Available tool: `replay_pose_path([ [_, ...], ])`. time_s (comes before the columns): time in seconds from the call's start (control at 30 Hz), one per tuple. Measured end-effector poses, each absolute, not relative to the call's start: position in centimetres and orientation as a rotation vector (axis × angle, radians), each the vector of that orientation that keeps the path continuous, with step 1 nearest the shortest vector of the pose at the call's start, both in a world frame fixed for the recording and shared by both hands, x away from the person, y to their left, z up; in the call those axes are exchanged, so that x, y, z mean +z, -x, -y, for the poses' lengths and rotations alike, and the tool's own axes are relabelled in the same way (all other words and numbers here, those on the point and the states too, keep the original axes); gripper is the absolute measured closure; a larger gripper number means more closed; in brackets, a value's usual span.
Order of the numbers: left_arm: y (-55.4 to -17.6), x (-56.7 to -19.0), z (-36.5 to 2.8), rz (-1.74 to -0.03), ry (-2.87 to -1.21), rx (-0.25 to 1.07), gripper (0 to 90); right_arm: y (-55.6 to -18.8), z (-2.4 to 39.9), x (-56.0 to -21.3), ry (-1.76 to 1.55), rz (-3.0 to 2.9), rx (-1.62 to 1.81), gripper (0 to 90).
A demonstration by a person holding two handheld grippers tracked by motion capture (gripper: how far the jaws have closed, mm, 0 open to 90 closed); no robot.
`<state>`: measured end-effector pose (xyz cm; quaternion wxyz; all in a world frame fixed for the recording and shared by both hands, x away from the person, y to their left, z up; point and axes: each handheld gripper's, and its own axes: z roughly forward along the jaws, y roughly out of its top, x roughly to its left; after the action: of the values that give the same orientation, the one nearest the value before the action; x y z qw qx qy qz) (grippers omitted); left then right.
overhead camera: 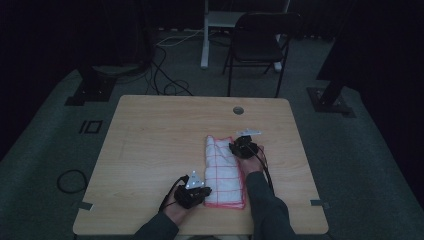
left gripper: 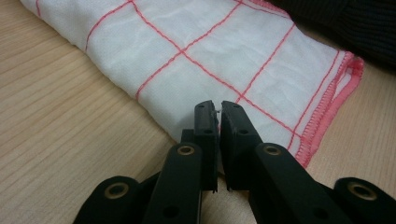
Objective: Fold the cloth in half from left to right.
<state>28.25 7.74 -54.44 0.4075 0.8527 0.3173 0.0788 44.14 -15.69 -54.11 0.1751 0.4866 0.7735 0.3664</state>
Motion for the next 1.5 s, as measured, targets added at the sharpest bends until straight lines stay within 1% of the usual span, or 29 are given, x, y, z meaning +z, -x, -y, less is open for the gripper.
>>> replay_pose_path([
  [0.07, -28.2, -54.4, -7.7, -0.798, -2.151, 0.202, 86.0, -44.2, 15.5, -54.1, -1.366, -2.202, 1.037, 80.4],
  [0.1, -28.1, -54.4, -7.7, -0.795, -2.152, 0.202, 86.0, -44.1, 15.4, -54.0, -1.345, -2.205, 1.036, 86.1],
  [0.2, -28.0, -54.5, -7.8, -0.797, -2.149, 0.198, 86.0, -44.1, 15.4, -53.9, -1.340, -2.205, 1.035, 88.0],
  [0.4, -27.9, -54.4, -7.7, -0.802, -2.150, 0.203, 85.9, -43.6, 15.9, -53.3, -1.327, -2.163, 1.038, 88.5],
  [0.63, -27.8, -54.4, -7.7, -0.804, -2.149, 0.207, 85.7, -43.0, 17.6, -52.5, -1.352, -2.114, 1.033, 88.5],
  [0.93, -27.7, -54.4, -7.7, -0.796, -2.151, 0.210, 83.6, -43.0, 18.3, -52.4, -1.390, -2.109, 0.990, 88.3],
  [1.0, -27.6, -54.3, -7.7, -0.797, -2.150, 0.222, 81.8, -43.2, 18.3, -52.8, -1.400, -2.129, 0.961, 87.6],
  [1.07, -27.7, -54.2, -7.8, -0.801, -2.144, 0.226, 78.9, -43.2, 18.2, -53.2, -1.411, -2.143, 0.934, 84.5],
  [1.13, -27.9, -54.0, -8.0, -0.809, -2.133, 0.234, 76.5, -43.2, 18.3, -53.3, -1.420, -2.138, 0.914, 78.9],
  [1.17, -28.0, -54.0, -8.1, -0.810, -2.130, 0.238, 74.7, -43.1, 18.4, -53.3, -1.424, -2.135, 0.896, 73.8],
  [1.5, -29.4, -53.0, -9.3, -0.845, -2.089, 0.308, 73.1, -41.9, 20.0, -53.1, -1.428, -2.119, 0.965, 68.7],
])
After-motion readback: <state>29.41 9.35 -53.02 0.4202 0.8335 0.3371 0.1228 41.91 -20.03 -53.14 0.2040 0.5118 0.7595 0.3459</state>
